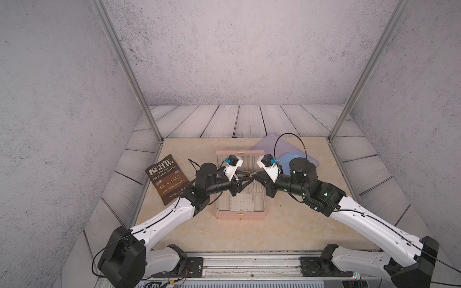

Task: Put jewelry chain into jewelry box
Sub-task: Hang the necklace on the jewelry box clasp.

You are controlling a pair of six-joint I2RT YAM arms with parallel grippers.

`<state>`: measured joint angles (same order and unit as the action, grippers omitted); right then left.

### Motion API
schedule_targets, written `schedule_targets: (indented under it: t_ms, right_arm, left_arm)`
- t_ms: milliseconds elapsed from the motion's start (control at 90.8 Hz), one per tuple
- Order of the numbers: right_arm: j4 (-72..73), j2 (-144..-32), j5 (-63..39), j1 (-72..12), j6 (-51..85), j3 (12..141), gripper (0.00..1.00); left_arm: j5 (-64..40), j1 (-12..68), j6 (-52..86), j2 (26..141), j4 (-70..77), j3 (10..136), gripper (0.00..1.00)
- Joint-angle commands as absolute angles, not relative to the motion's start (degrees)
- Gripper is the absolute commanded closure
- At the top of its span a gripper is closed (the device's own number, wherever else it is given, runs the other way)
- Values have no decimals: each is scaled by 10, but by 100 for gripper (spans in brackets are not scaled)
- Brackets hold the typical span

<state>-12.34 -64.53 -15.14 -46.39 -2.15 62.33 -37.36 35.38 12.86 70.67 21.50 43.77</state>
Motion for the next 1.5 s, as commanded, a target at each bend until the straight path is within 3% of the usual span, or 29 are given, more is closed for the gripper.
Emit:
schedule_targets:
  t_ms: [0, 121, 363, 661, 1112, 1486]
  right_arm:
    - [-124, -635, -162, -467, -19, 636, 100]
    - [-124, -637, -158, -466, -18, 636, 100]
    - [-123, -658, -117, -467, 20, 636, 100]
    - [-73, -736, -104, -458, 81, 644, 100]
    - [4, -895, -114, -405, 208, 706, 100]
    - [3, -984, -125, -390, 260, 770, 100]
  left_arm:
    - [-388, 352, 136, 714, 244, 428, 69]
    - [-385, 352, 145, 711, 267, 416, 72]
    - [-346, 344, 148, 672, 258, 383, 100]
    - [-277, 299, 161, 636, 143, 410, 100]
    - [-203, 259, 232, 738, 1, 524, 100]
    - [-207, 254, 258, 810, -57, 602, 100]
